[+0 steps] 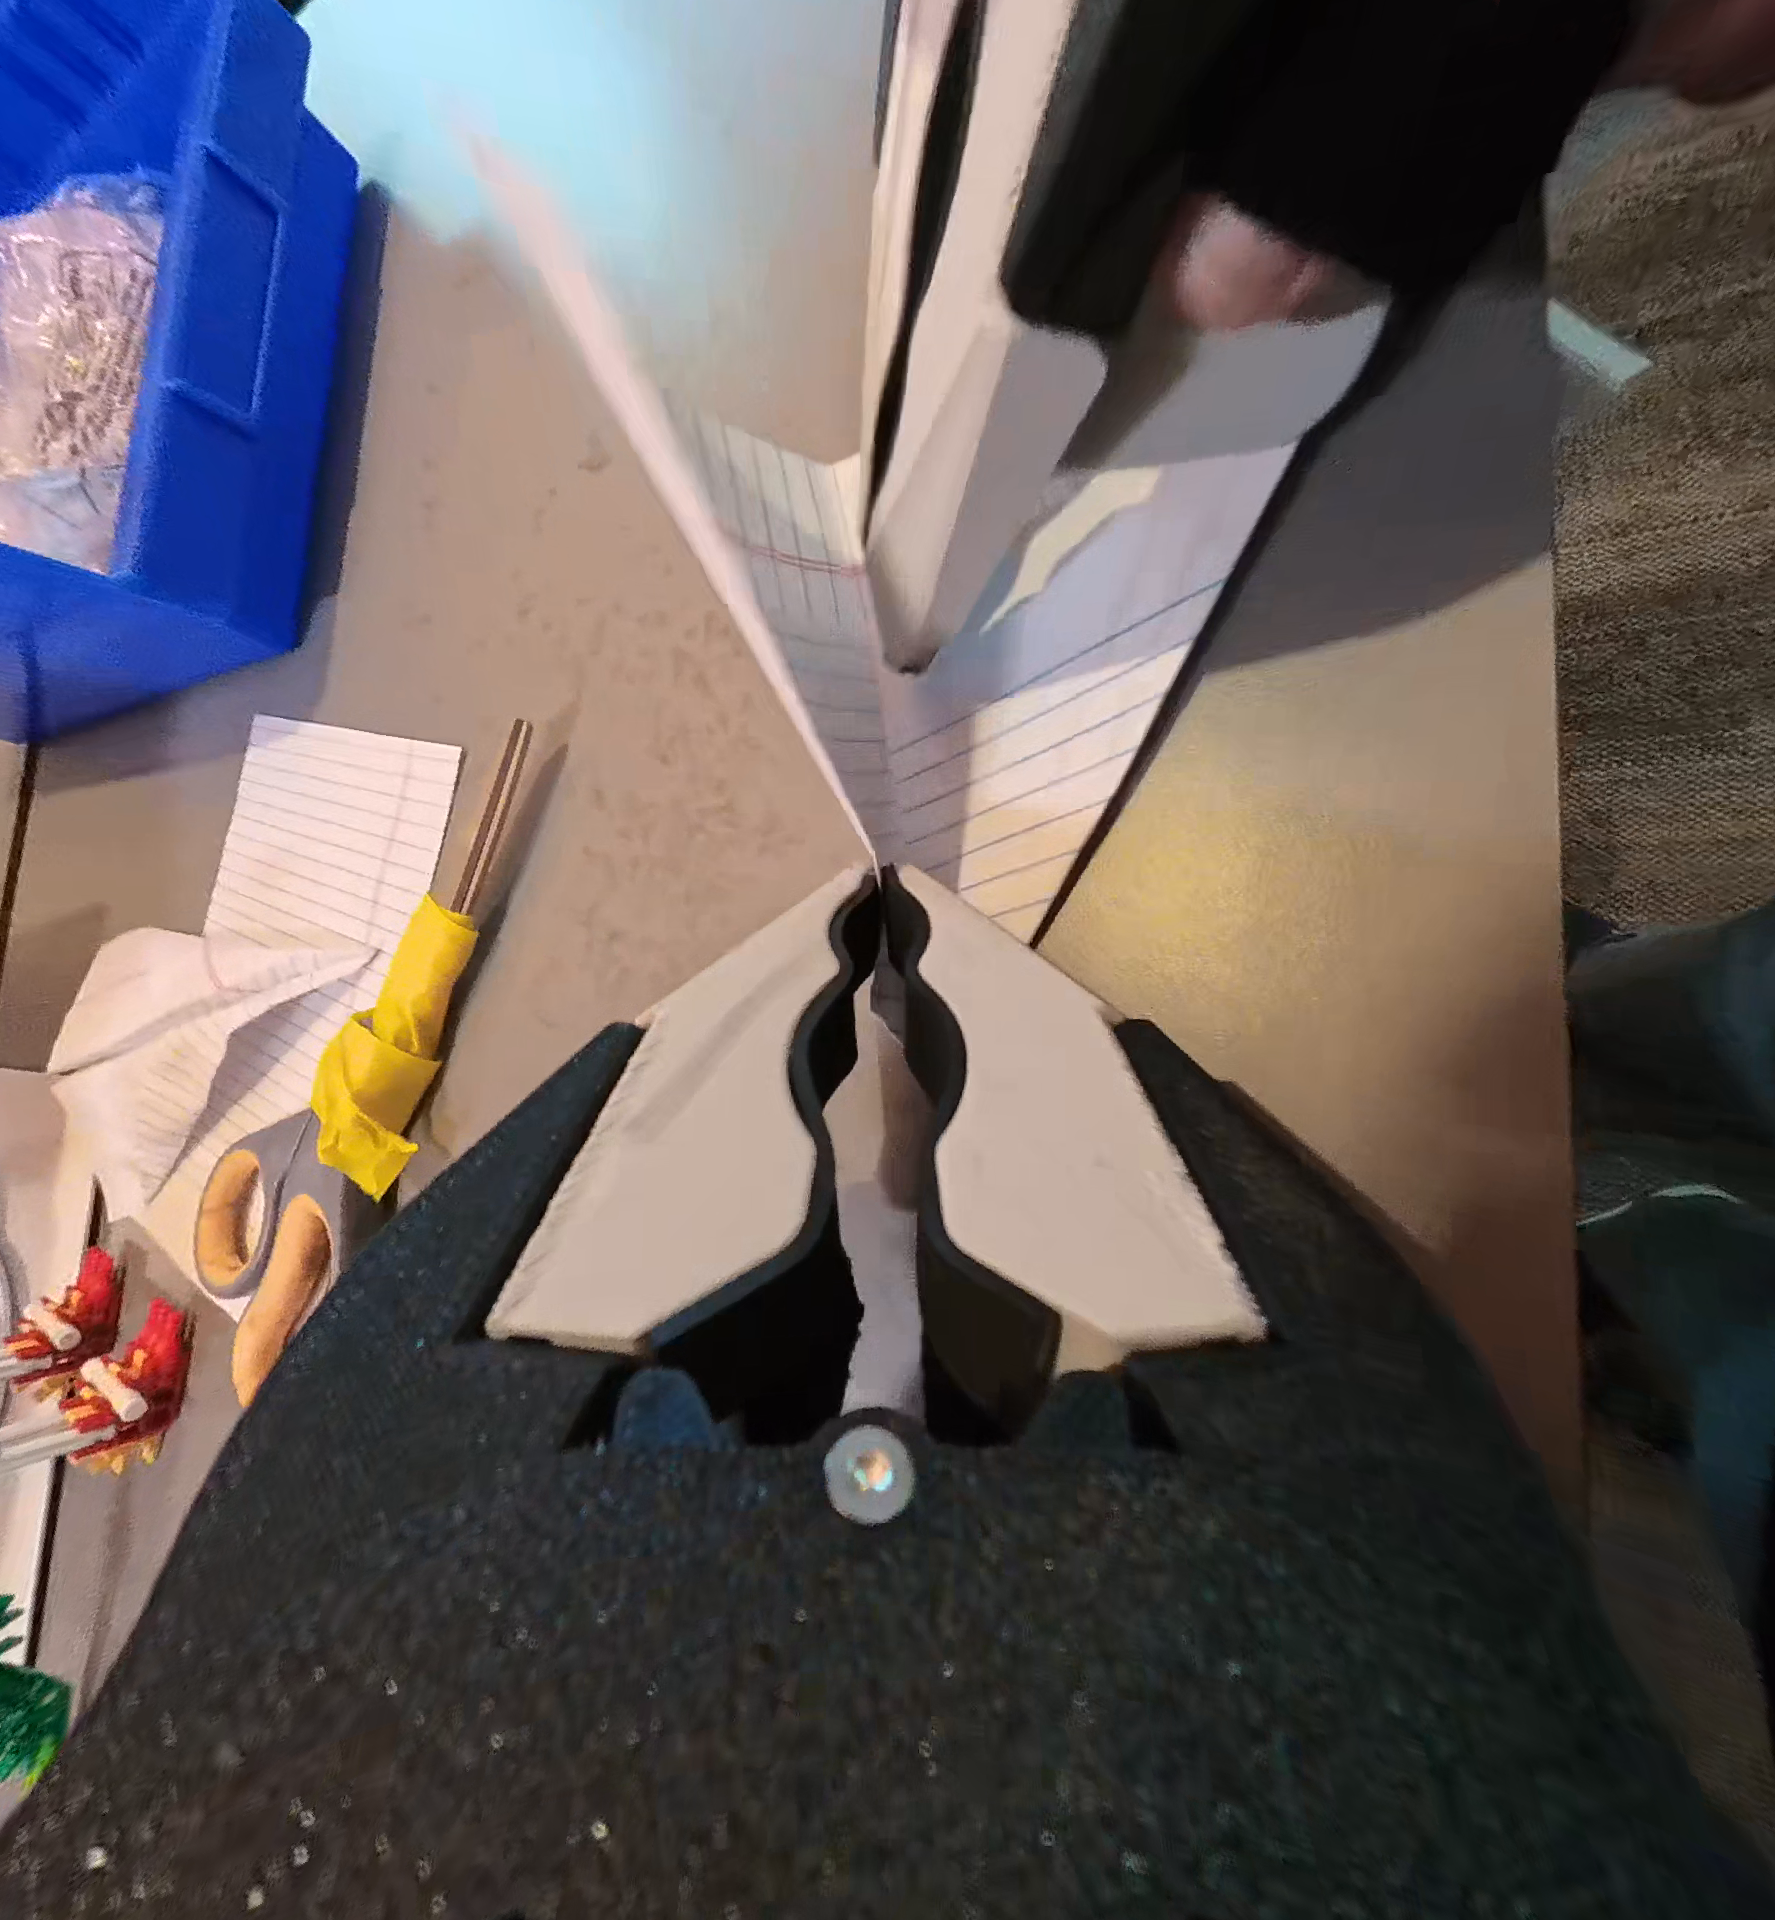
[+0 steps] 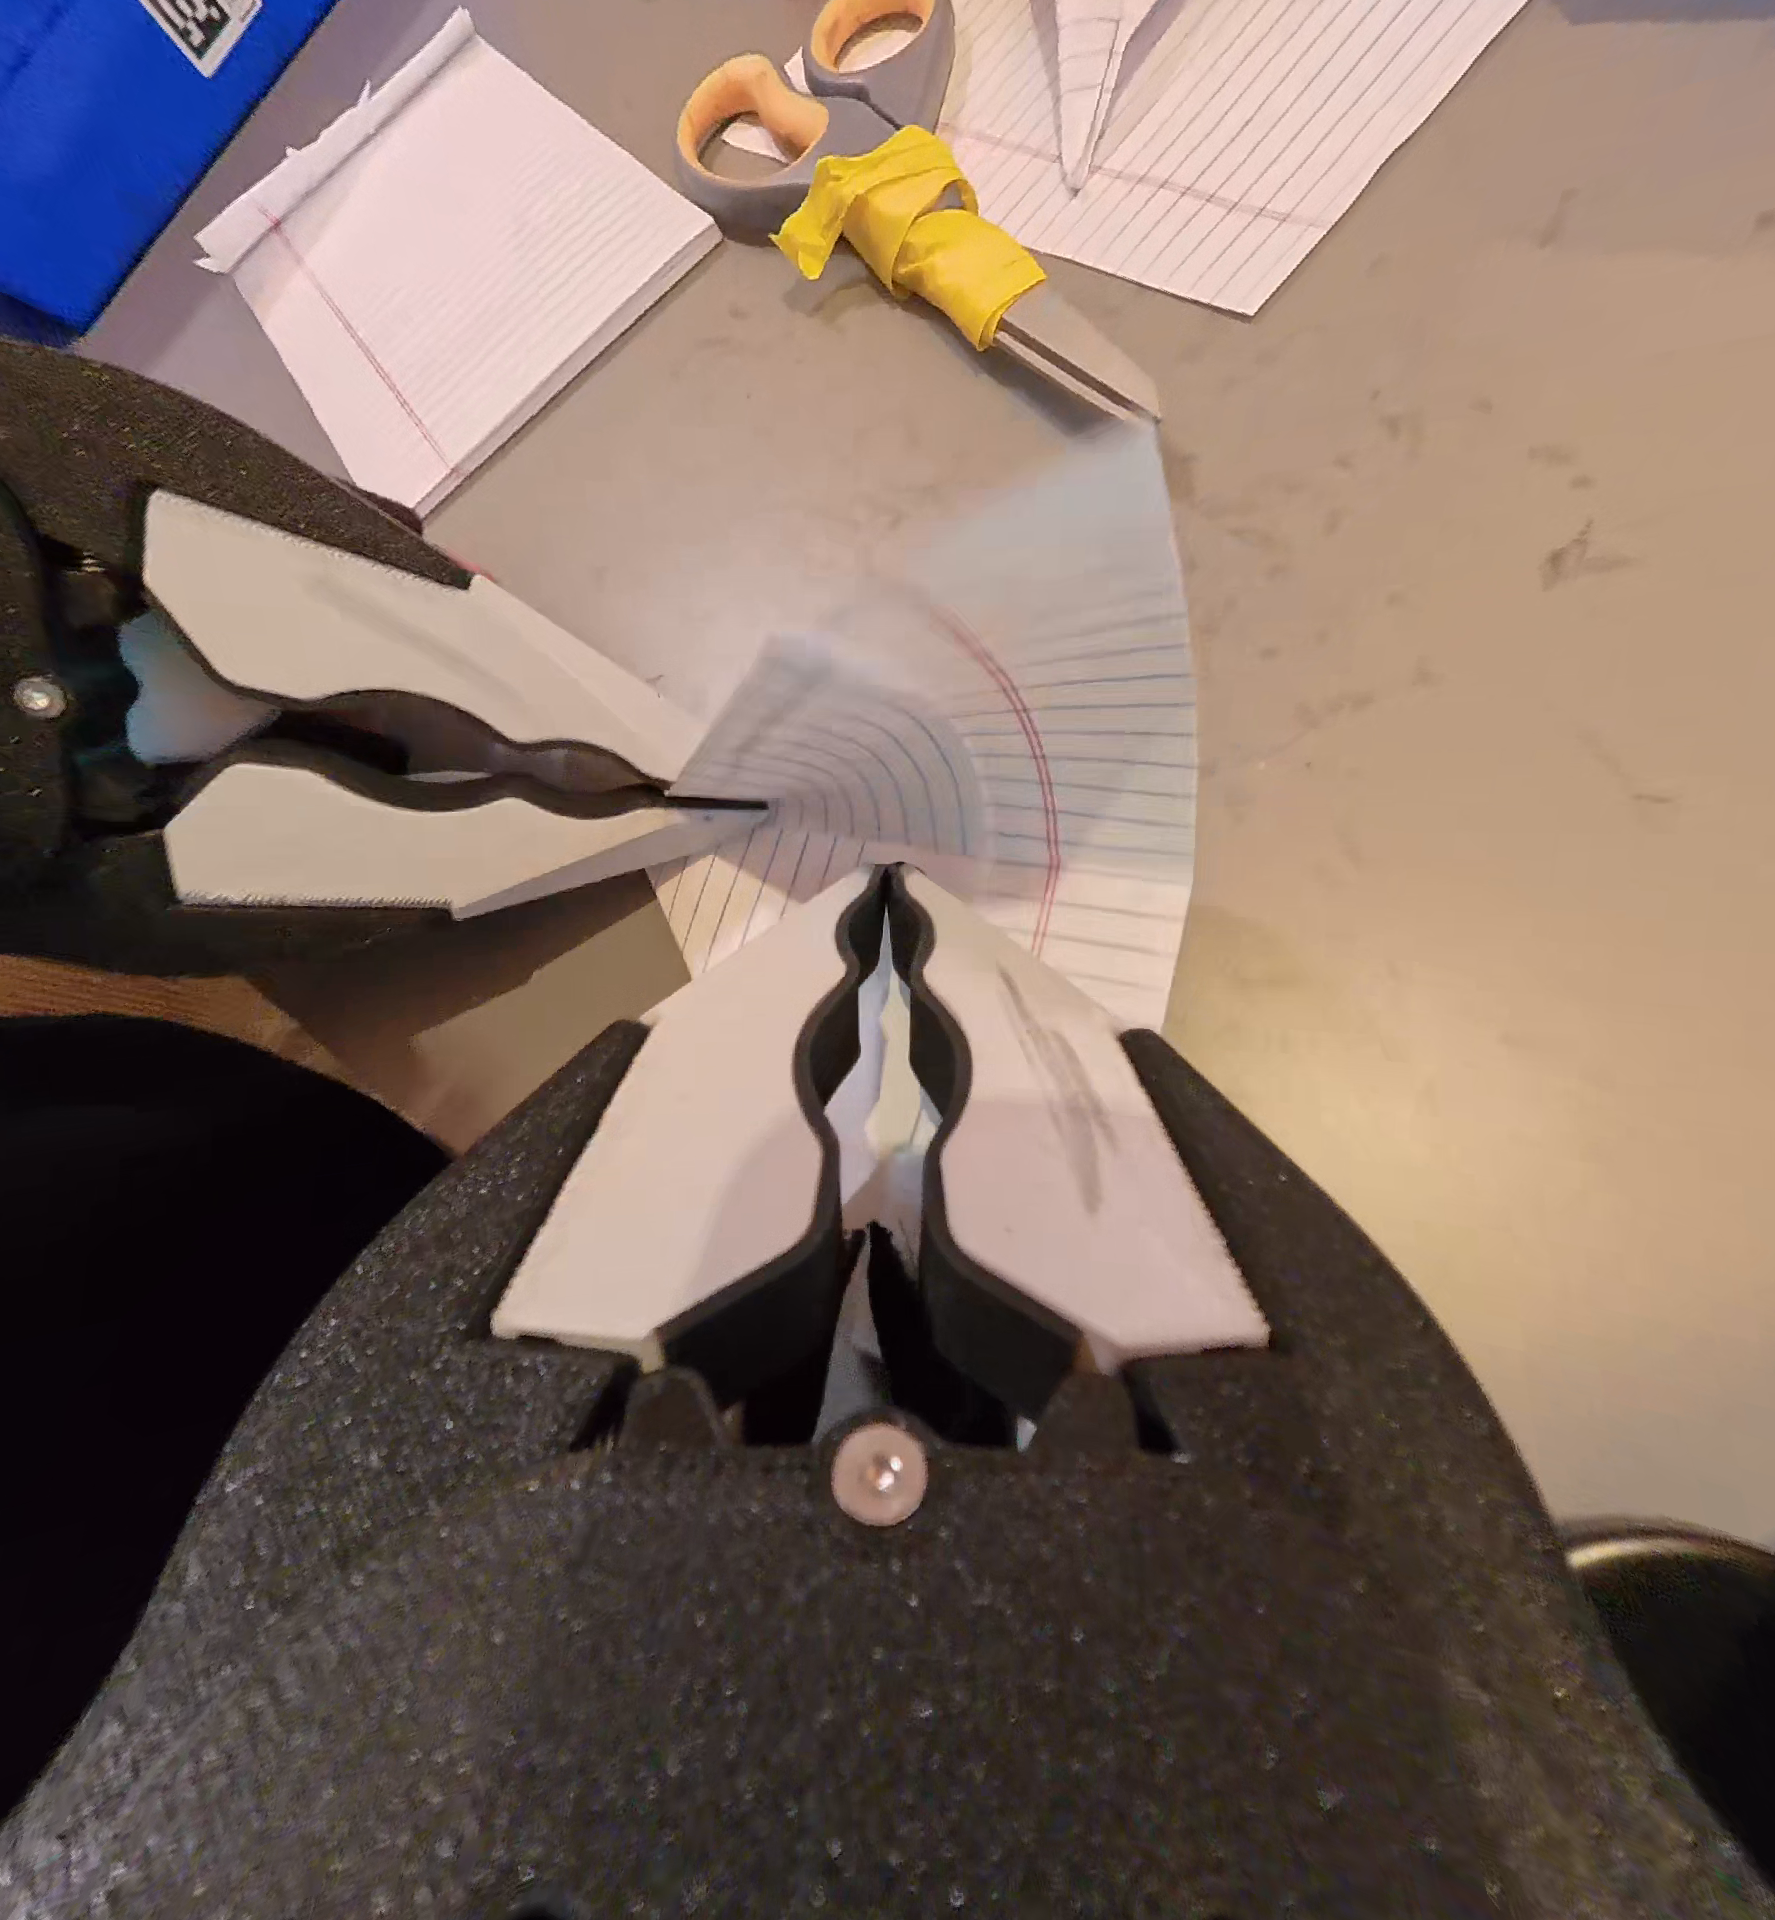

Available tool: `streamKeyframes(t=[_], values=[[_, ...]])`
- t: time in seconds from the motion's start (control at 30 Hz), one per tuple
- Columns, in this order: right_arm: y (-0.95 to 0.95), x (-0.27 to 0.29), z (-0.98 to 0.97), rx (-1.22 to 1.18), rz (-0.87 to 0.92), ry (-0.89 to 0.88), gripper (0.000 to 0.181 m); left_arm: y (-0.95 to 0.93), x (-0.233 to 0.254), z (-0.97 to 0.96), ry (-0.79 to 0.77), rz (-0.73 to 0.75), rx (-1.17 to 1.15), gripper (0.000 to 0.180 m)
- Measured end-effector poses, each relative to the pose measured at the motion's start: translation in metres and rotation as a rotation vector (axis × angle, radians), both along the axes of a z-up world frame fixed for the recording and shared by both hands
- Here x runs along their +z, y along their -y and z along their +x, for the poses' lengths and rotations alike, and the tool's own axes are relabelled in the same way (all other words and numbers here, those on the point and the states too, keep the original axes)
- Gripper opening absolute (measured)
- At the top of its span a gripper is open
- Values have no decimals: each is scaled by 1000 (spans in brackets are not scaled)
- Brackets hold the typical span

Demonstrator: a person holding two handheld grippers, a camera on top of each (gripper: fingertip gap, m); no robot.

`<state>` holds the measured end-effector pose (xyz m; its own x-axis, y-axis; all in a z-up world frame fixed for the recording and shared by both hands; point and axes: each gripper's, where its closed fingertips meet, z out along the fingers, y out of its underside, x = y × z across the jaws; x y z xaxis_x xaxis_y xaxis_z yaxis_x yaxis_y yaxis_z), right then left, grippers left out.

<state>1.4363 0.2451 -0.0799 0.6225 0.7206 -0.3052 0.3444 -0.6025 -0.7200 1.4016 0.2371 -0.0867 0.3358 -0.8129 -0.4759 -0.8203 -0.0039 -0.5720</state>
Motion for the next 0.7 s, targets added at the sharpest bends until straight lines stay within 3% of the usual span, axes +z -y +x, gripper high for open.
streamKeyframes(t=[0.2, 0.5, 0.6, 0.7], values=[[15, 29, 30, -1, 60, 5, 0, 1, 1, -1, -4, 71, -70, 0], [24, 122, 12, 142, 404, 35, 6, 9, 2, 1, -109, 210, -235, 0], [19, 105, 1, 178, 305, 102, 21, 11, 3, 2, -144, 263, -292, 0], [21, 64, 0, 224, 174, 197, 21, 11, 5, 5, -148, 286, -335, 0]])
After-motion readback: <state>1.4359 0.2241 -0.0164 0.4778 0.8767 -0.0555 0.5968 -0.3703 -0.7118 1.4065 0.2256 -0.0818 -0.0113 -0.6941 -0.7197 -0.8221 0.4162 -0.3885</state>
